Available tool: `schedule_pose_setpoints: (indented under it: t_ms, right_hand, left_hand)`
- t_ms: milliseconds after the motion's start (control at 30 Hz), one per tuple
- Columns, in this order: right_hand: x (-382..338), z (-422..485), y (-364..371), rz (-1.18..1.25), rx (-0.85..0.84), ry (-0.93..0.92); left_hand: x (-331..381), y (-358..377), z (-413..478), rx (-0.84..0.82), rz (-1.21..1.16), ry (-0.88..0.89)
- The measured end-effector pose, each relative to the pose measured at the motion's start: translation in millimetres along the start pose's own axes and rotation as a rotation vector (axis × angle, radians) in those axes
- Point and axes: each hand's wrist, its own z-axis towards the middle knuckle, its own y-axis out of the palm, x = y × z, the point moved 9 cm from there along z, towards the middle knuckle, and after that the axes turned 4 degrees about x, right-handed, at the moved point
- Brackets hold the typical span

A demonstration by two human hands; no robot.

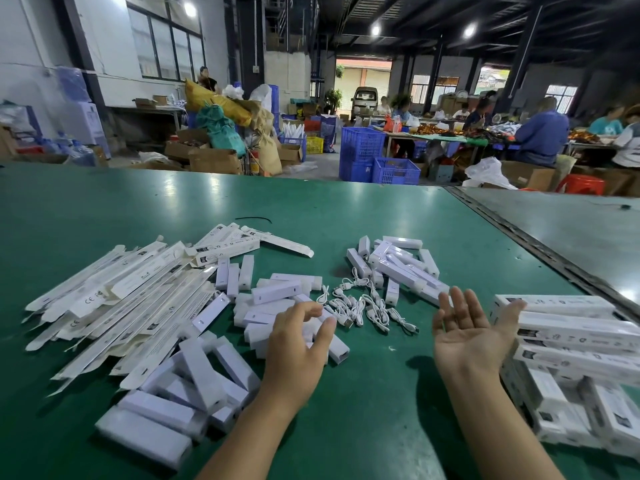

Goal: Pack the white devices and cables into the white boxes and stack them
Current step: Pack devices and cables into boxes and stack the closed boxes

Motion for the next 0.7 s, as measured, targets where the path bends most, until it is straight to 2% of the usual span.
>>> schedule_pose_setpoints:
  t_ms: [100,200,300,467,567,700]
  right_hand:
    - [9.4,-4.0,1.6,-0.131,-0.022,0.020]
    - [21.9,-11.2,5.1,-0.327,-0.049,0.027]
    - [28.6,-15.5,15.0,-0.615,-0.134,-0.065]
    - [48.2,-30.8,35.4,-1.352,-0.455,-0.444]
    - [60.8,-35.5,39.8,-1.538,-0.572,-0.526]
    - [64.3,-35.0,39.9,-1.637,-0.628,-0.534]
  left_hand:
    - [2.4,-13.8,2.3,0.158,0.231,0.109]
    - [-0.9,-21.1,4.2,0.220,0.421,0.089]
    - [-7.8,-17.8,4.1,0.162,0.498,0.008]
    - [2.2,-27.0,28.6,0.184,0.611,0.006]
    - [-6.5,-48.5,65.1,0.140,0.779,-0.056]
    - [-61.3,-96.8,100.1,-0.090,1.150,-0.267]
